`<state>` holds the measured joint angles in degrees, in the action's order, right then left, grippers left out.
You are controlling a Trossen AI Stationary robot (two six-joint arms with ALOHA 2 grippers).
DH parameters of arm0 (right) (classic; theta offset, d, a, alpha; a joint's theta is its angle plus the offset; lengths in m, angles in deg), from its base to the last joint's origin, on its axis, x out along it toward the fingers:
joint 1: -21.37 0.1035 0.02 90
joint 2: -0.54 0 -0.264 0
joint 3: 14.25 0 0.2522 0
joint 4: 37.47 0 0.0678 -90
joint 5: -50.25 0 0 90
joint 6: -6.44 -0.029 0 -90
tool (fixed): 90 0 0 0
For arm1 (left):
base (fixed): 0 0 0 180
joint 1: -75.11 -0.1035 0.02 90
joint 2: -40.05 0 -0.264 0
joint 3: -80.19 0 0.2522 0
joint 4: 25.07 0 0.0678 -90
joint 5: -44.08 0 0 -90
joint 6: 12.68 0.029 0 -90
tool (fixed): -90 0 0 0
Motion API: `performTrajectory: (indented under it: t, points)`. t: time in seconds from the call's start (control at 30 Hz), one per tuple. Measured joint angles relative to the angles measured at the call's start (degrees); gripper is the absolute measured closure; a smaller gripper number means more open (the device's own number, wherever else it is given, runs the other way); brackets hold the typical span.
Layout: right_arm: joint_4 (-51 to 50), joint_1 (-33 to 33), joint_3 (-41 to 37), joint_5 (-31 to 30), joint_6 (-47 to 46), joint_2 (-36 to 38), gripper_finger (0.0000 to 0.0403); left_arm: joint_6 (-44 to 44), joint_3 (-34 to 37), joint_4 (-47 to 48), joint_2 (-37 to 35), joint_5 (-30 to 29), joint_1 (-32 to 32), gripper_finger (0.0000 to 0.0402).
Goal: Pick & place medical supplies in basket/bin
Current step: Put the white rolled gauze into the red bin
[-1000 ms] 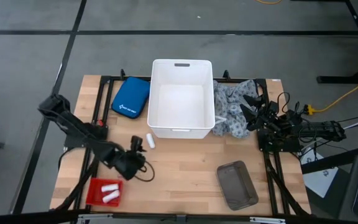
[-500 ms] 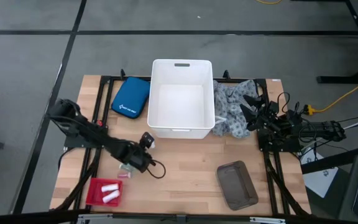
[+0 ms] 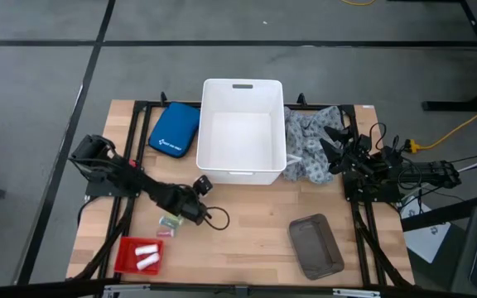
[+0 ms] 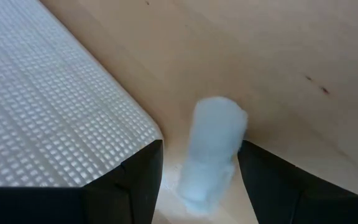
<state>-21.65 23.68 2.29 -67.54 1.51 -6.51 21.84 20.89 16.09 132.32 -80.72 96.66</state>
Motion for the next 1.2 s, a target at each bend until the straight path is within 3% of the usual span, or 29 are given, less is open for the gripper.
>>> performTrajectory:
  t: [0.2, 0.53, 0.77, 1.03, 1.2]
  points:
    - [0.00, -0.02, 0.00, 0.20, -0.02, 0.00, 0.0111, -0.75, 0.00, -0.59, 0.00, 3.53, -1.01, 0.0210]
    - [0.00, -0.02, 0.00, 0.22, -0.17, 0.00, 0.0110, -6.06, 0.00, -0.44, -0.04, 7.74, -2.04, 0.0300]
    - [0.00, -0.01, 0.00, 0.27, -0.17, 0.00, 0.0110, -9.68, -0.86, 0.12, 0.01, 6.69, 0.81, 0.0357]
    - [0.00, -0.01, 0.00, 0.36, -0.17, 0.00, 0.0110, -20.48, -11.74, 11.12, 0.02, 5.81, 8.37, 0.0361]
    - [0.00, -0.01, 0.00, 0.35, -0.21, 0.00, 0.0110, -33.81, -20.01, 22.72, 0.02, 4.89, 13.78, 0.0364]
